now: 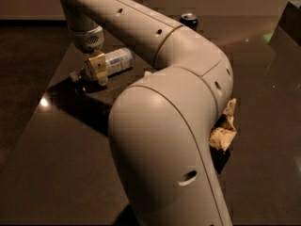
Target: Place blue plastic bottle upright
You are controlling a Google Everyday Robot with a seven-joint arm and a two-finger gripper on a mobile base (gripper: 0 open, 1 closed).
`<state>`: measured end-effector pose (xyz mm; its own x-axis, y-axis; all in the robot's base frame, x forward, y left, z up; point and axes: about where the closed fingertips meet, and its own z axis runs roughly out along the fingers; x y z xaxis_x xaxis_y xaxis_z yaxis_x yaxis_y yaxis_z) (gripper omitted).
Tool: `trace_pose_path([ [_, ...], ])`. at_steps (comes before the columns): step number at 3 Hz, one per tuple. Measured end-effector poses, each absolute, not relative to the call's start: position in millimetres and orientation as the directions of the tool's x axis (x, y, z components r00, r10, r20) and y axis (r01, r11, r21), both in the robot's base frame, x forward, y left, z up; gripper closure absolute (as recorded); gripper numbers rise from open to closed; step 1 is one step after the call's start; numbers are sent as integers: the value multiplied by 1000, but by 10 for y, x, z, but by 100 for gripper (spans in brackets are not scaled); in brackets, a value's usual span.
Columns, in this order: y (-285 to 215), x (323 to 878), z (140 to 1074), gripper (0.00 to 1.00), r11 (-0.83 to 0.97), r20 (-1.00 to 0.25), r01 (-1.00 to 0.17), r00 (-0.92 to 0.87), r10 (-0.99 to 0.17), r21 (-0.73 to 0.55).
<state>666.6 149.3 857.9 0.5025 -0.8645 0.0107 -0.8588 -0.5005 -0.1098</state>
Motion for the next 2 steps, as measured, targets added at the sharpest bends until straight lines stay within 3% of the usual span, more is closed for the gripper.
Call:
trace_pose_path([
  [2, 1402, 6638, 8780, 73, -486, 9, -864, 489, -872, -133],
])
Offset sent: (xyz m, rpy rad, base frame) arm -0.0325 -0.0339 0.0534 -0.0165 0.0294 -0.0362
